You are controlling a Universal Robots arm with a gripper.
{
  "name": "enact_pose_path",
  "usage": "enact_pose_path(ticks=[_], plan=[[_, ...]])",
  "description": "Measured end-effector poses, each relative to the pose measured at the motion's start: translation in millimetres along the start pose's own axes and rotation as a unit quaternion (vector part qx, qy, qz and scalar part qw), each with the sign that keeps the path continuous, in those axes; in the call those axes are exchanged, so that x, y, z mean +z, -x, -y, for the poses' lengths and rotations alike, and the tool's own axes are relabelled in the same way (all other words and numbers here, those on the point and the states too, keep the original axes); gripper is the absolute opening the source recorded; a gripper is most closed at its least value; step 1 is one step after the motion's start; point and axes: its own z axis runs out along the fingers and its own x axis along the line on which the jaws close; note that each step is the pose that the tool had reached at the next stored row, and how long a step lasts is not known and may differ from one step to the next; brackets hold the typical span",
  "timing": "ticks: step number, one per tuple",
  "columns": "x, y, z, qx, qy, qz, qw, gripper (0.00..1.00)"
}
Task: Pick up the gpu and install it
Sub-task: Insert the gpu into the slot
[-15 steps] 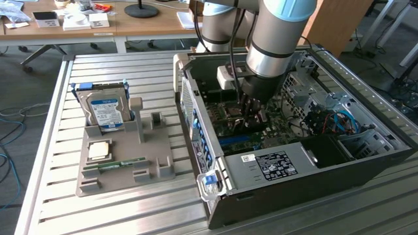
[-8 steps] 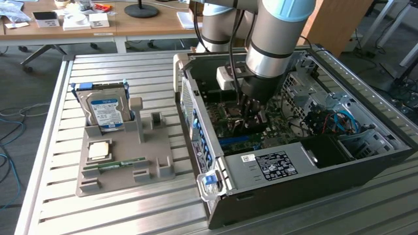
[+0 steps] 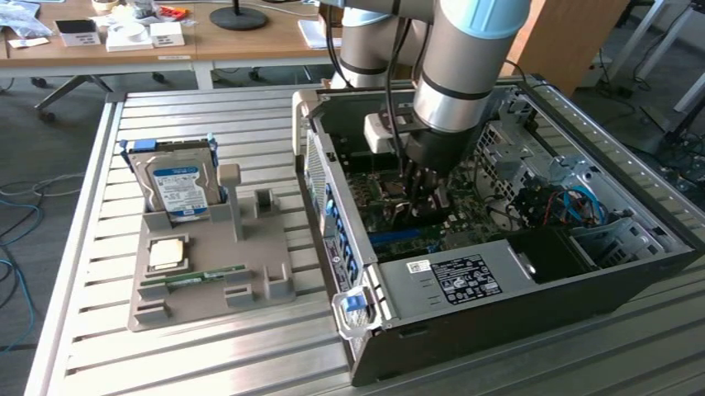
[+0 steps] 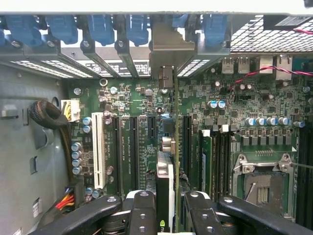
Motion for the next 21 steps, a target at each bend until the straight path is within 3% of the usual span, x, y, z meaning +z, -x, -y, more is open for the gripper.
enact_pose_path(ticks=[21], plan=[[4.0, 0.7, -0.8, 0.0, 0.0001, -0.0004, 1.0, 0.27]])
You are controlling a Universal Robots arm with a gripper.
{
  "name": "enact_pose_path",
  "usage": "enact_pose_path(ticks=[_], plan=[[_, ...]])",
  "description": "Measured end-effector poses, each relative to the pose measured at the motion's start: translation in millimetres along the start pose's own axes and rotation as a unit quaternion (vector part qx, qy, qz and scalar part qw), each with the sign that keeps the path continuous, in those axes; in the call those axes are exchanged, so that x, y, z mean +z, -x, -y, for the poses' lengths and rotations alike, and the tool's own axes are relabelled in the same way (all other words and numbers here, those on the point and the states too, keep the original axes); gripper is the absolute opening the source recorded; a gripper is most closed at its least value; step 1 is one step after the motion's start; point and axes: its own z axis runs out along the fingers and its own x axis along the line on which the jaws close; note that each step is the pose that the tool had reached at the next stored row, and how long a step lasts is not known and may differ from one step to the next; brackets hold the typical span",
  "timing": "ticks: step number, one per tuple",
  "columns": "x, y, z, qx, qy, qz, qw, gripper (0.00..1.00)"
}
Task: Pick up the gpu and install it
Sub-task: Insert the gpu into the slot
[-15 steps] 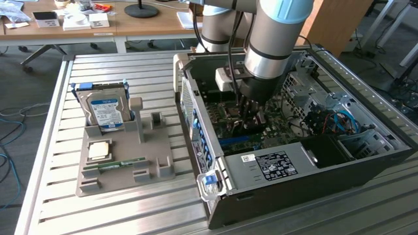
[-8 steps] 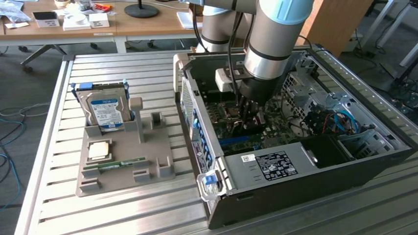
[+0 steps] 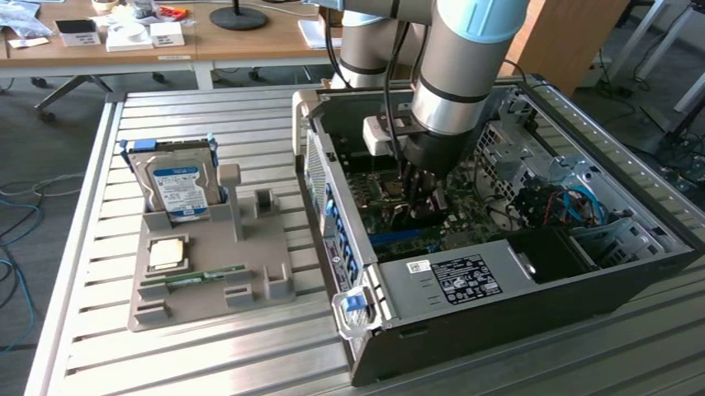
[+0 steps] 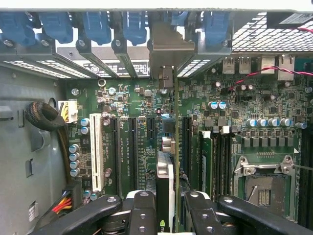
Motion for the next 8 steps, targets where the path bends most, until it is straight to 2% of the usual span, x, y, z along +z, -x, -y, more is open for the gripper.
enact_pose_path(ticks=[8], plan=[[1.0, 0.0, 0.0, 0.0, 0.0, 0.0, 1.0, 0.27]])
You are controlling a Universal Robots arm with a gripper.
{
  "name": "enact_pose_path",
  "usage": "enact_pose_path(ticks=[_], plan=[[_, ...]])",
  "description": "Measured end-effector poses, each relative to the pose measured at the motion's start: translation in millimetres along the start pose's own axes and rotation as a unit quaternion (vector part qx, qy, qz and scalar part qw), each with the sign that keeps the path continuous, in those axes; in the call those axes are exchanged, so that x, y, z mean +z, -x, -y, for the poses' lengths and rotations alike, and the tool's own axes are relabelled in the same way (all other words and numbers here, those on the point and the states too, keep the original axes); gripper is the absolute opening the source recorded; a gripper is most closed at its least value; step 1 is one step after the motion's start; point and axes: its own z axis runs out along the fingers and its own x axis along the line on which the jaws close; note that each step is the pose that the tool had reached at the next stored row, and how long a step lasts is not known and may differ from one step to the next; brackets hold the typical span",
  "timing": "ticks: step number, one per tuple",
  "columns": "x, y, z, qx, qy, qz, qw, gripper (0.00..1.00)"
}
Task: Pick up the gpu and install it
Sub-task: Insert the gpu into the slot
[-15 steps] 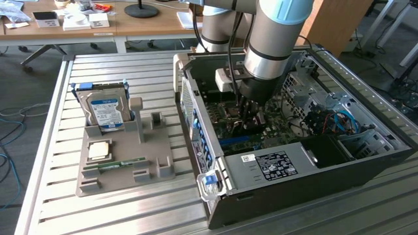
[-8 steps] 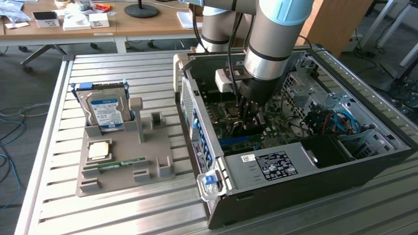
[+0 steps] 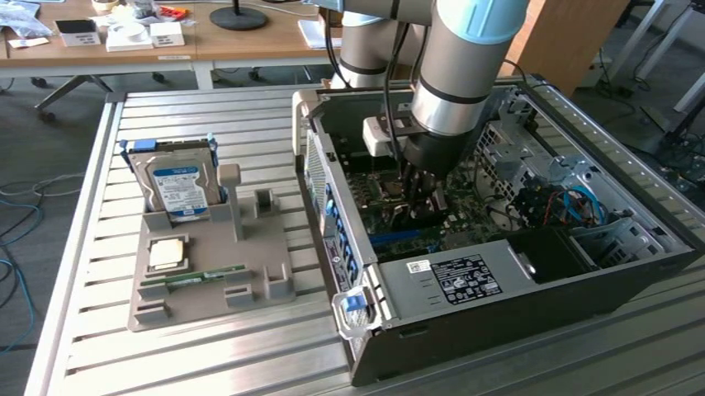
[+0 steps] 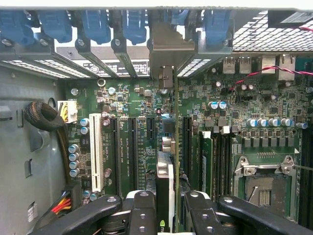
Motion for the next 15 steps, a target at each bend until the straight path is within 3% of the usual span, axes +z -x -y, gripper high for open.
enact_pose_path(ticks=[15], plan=[[0.7, 0.0, -0.2, 0.0, 0.0, -0.0001, 1.0, 0.27]])
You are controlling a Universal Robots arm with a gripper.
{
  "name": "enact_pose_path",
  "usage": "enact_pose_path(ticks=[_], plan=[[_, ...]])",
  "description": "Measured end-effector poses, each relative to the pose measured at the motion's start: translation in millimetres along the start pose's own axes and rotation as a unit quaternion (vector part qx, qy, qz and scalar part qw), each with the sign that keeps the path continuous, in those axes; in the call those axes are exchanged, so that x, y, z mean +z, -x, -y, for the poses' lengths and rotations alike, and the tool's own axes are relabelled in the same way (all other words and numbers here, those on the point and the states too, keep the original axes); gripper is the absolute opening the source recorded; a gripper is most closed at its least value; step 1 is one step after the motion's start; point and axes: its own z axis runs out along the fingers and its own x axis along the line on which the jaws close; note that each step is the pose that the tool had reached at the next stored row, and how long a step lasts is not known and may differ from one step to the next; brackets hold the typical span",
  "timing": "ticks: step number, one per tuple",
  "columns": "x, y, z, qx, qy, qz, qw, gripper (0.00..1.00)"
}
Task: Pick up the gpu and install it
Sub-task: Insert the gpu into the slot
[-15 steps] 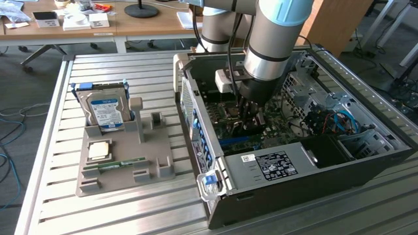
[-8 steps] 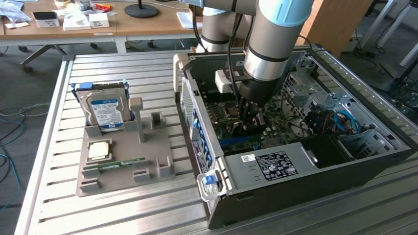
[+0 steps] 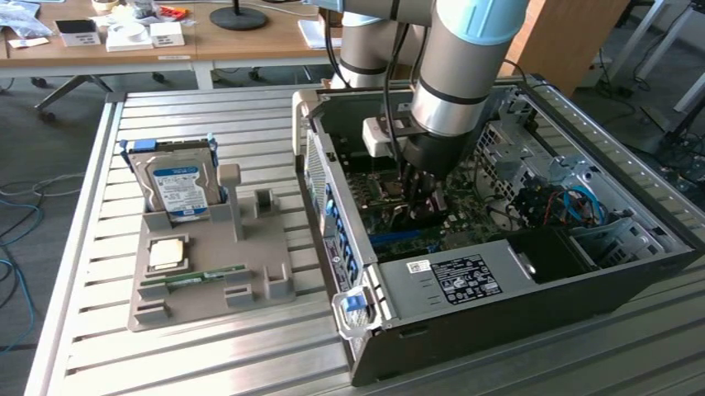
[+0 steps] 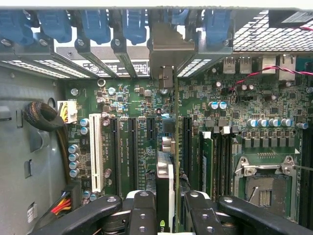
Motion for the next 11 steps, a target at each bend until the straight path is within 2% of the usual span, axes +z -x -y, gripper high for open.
enact_pose_path(ticks=[11], plan=[[2.3, 0.0, -0.2, 0.0, -0.0001, 0.0001, 1.0, 0.27]])
